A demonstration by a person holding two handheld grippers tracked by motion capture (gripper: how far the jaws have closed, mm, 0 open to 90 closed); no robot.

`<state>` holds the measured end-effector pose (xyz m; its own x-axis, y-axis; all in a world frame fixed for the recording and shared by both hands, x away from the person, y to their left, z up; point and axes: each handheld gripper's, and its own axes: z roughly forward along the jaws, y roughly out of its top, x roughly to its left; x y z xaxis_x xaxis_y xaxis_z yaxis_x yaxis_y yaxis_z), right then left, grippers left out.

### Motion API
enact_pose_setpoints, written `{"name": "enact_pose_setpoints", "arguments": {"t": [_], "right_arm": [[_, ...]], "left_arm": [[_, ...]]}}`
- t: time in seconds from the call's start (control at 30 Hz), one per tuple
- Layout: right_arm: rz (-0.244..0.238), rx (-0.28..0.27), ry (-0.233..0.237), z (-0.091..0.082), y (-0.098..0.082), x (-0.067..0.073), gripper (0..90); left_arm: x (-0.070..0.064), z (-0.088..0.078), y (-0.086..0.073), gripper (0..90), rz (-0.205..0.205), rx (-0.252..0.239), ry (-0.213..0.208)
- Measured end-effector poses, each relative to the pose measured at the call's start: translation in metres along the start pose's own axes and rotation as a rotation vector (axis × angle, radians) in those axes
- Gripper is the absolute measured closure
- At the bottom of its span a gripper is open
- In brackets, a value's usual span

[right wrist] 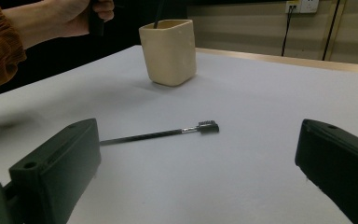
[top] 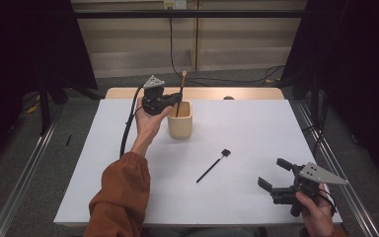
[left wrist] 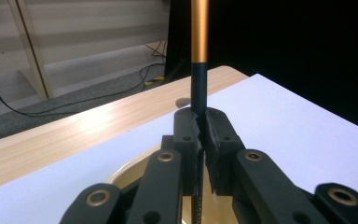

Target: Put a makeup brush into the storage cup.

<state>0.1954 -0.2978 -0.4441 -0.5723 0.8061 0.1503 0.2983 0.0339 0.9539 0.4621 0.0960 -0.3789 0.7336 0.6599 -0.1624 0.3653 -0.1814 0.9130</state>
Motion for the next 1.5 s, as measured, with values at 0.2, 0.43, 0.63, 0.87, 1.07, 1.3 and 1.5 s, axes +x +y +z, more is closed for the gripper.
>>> {"name": "enact_pose_setpoints", "arguments": {"t": [0.2, 0.43, 0.63, 0.87, 1.07, 1.3, 1.5], "right_arm": [[-0.002, 0.0, -0.001, 0.0, 0.0, 0.0, 0.0], [0.006, 0.0, -0.002, 0.0, 0.0, 0.0, 0.0], [0.004, -0.002, -0.002, 0.0, 0.0, 0.0, 0.0], [0.005, -0.002, -0.003, 0.0, 0.0, 0.0, 0.0], [0.004, -0.002, -0.002, 0.0, 0.0, 0.0, 0.0], [0.004, -0.002, -0.001, 0.0, 0.0, 0.0, 0.0], [0.003, -0.002, -0.001, 0.0, 0.0, 0.0, 0.0]], "left_arm": [[0.0, 0.003, -0.005, 84.3, -0.005, 0.005, -0.001], [0.002, 0.005, -0.013, 84.3, -0.01, 0.016, -0.001], [0.002, 0.007, -0.018, 84.2, -0.009, 0.027, -0.006], [0.003, 0.008, -0.024, 84.3, -0.007, 0.034, 0.009], [0.004, 0.009, -0.027, 84.2, -0.011, 0.034, 0.006], [0.007, 0.008, -0.027, 80.8, -0.035, 0.033, 0.016], [0.008, 0.008, -0.027, 68.0, -0.045, 0.028, 0.026]]}}
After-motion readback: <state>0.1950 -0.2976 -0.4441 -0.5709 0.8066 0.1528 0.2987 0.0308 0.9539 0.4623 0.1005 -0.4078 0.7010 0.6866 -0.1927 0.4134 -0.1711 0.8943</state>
